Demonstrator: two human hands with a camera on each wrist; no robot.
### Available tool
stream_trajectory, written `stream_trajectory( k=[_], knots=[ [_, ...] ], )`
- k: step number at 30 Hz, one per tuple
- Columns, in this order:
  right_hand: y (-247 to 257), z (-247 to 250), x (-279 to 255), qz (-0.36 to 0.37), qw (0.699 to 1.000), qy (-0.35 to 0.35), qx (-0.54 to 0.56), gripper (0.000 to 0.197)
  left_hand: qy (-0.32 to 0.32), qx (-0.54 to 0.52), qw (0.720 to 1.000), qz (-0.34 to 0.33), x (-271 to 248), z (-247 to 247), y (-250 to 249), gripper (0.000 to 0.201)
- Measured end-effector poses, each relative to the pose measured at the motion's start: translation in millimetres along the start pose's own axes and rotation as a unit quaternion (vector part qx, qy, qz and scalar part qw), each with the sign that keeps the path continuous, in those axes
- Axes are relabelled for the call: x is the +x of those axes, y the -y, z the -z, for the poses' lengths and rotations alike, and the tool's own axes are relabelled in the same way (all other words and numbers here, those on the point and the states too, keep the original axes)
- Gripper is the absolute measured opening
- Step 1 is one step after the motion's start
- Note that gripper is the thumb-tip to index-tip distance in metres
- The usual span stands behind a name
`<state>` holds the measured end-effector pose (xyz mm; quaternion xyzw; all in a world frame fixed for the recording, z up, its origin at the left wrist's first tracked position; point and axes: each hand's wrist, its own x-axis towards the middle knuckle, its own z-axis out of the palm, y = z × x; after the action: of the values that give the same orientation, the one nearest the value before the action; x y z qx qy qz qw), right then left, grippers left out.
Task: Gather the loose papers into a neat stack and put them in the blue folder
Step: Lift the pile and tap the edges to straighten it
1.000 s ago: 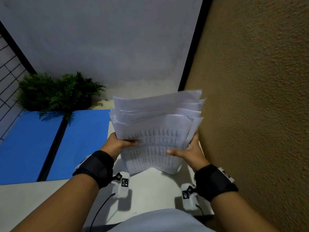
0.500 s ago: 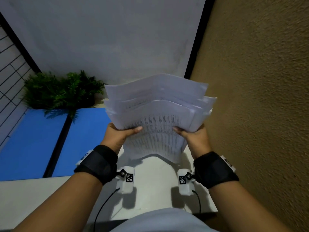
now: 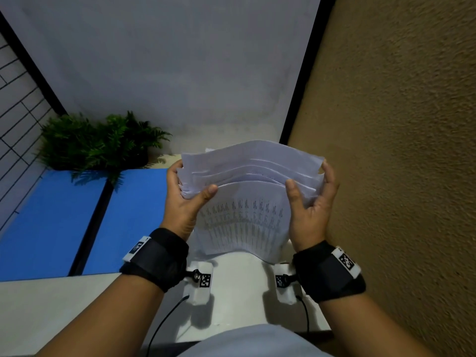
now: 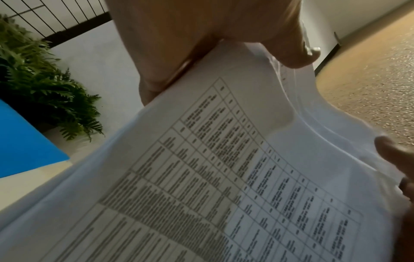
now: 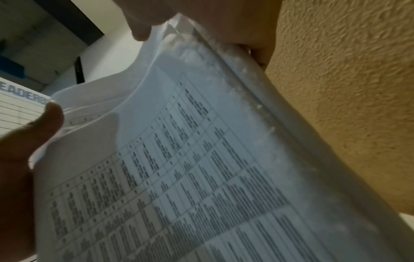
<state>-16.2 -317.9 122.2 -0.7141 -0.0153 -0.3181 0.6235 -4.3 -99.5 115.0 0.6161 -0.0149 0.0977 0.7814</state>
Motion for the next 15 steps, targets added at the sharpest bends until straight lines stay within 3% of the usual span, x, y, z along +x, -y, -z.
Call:
stream_trajectory(
  k=[2, 4, 8, 10, 13, 15],
  knots=[
    [5.0, -1.9, 1.9, 0.053, 0.998, 0.013, -0.034, 0.056, 0.005, 0.005, 1.0, -0.004, 0.0, -0.8, -0.7, 0.101],
    [9.3, -3.8, 3.4, 0.06, 0.996, 0.017, -0.058, 0.058, 0.005, 0.01, 1.0, -0.011, 0.2, -2.5, -1.1, 0.102],
    [9.8, -5.1, 3.3, 0.071, 0.996, -0.019, -0.044, 0.013, -0.012, 0.01, 1.0, -0.024, 1.5, -7.4, -5.2, 0.097],
    [9.3, -4.5, 3.0, 0.101, 0.993, -0.033, -0.056, 0.015, -0.012, 0.019, 0.999, -0.024, 2.3, -9.0, -5.9, 0.094],
    [4.4, -1.9, 4.1, 0.087, 0.993, -0.048, -0.066, 0.017, -0.022, 0.021, 0.999, -0.015, 4.7, -9.0, -6.6, 0.09],
    [5.8, -1.6, 4.0, 0.095, 0.992, -0.04, -0.066, 0.03, -0.023, 0.035, 0.999, -0.008, 6.1, -8.8, -8.8, 0.082]
  ],
)
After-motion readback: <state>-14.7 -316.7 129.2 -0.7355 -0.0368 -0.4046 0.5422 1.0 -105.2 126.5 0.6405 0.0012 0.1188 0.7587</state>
